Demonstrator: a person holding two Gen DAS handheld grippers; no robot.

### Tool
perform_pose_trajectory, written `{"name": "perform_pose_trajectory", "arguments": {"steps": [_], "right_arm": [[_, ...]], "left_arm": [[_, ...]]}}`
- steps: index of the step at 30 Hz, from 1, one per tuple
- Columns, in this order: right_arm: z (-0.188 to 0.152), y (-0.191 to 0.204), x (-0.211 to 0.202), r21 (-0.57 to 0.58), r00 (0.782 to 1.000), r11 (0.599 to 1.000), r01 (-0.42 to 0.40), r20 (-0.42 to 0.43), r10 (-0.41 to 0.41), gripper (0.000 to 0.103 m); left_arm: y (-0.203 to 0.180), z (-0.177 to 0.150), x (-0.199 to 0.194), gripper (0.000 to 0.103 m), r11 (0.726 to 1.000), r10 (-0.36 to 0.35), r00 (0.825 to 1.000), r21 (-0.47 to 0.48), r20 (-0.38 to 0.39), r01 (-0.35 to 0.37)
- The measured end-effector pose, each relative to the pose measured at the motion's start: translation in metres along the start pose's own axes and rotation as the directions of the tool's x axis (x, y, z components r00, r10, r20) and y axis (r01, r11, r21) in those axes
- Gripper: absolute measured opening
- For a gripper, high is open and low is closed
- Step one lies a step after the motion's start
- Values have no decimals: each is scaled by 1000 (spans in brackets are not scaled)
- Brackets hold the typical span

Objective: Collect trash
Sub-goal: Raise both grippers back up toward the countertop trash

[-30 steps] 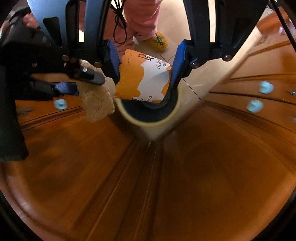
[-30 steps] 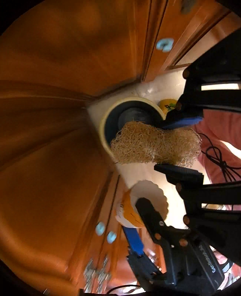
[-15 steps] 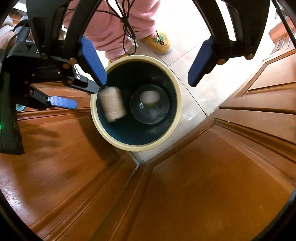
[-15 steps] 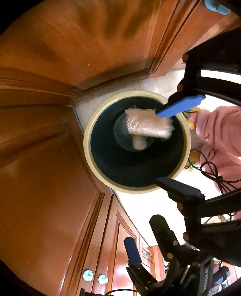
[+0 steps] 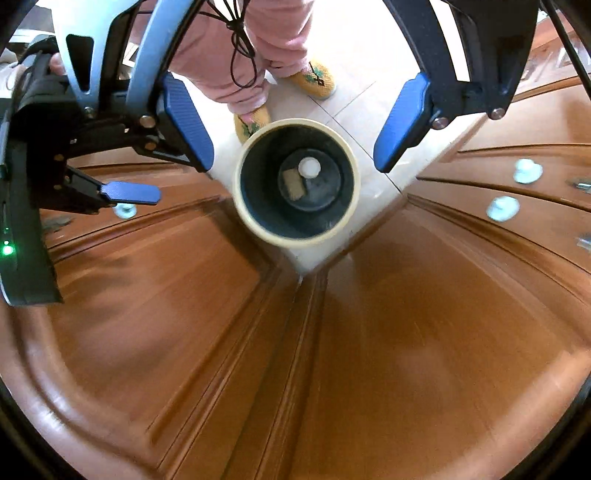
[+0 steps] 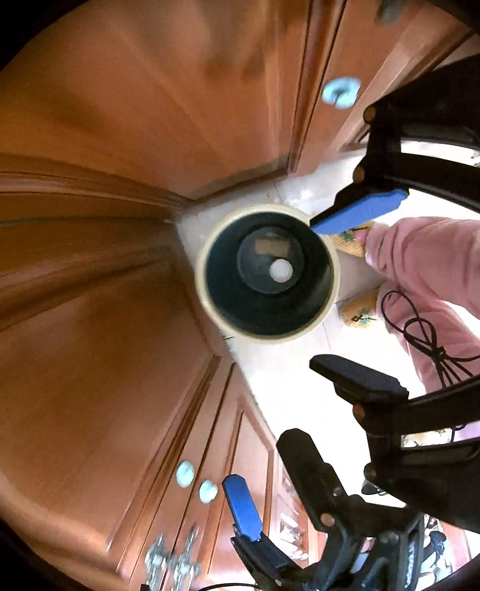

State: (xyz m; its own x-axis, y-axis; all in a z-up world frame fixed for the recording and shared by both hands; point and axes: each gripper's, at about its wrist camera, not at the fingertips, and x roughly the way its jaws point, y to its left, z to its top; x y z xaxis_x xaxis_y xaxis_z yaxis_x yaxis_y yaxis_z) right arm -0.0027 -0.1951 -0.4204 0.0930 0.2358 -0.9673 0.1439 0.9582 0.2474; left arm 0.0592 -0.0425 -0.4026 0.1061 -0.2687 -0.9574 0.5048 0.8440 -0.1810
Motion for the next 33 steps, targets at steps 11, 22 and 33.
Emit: {"name": "perform_pose_trajectory", "arguments": {"steps": [11,22,33], "right_arm": [[17,31,-172,54,986,995,89,137,-96,68],[23,70,-291,97,940,991,93,321,-120,67],[34,83,-333,110,907,990,92,401,-129,66]], "left_arm": [[-19,35,-170,86,1000,14,994,-8,107,-14],[-35,81,-283,86,995,58,963,62,263,-76],[-40,108,-321,86,994,58,943,64,326,-84]]}}
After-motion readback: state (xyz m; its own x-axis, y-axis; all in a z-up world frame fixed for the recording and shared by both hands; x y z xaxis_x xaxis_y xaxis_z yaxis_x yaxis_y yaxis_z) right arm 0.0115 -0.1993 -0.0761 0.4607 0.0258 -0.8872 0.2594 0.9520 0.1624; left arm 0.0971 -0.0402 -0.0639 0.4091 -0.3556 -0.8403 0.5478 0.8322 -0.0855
